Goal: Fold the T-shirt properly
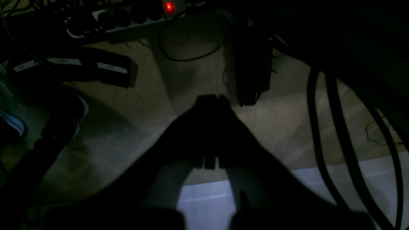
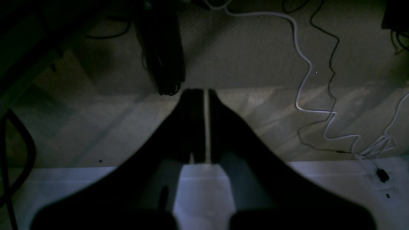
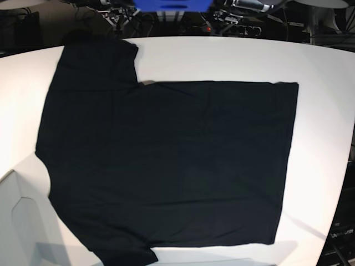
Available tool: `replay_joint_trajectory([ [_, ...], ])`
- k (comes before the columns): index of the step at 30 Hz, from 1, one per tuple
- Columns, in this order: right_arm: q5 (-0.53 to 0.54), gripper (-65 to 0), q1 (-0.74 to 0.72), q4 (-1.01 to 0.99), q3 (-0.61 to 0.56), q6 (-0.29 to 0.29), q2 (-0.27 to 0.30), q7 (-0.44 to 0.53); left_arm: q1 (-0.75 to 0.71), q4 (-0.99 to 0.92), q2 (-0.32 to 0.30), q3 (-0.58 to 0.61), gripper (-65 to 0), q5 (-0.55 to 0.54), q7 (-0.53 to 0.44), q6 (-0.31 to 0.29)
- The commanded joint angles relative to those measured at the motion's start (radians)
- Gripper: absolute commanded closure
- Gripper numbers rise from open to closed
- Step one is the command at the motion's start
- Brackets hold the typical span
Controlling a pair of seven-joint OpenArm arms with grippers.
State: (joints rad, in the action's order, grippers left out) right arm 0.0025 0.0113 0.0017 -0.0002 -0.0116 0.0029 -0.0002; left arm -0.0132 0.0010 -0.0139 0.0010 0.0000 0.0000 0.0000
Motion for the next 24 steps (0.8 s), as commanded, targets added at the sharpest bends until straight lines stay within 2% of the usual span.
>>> replay_joint_trajectory([
  [1,-0.006,0.0,0.0,0.001,0.002,0.017,0.003,-0.005,-0.001,0.003,-0.001,0.0,-0.2,-0.008,0.001,-0.004],
  [17,-0.006,0.0,0.029,0.007,-0.004,0.017,0.001,0.001,-0.02,0.003,-0.011,0.0,-0.1,-0.007,-0.007,-0.004],
  [20,-0.006,0.0,0.141,0.165,-0.004,0.017,0.001,-0.001,-0.09,0.067,-0.048,-0.003,-0.1,-0.016,-0.027,-0.005],
  [24,-0.006,0.0,0.347,0.464,-0.004,0.017,-0.001,-0.008,-0.301,0.36,-0.119,0.004,-0.1,-0.122,-0.03,-0.005],
])
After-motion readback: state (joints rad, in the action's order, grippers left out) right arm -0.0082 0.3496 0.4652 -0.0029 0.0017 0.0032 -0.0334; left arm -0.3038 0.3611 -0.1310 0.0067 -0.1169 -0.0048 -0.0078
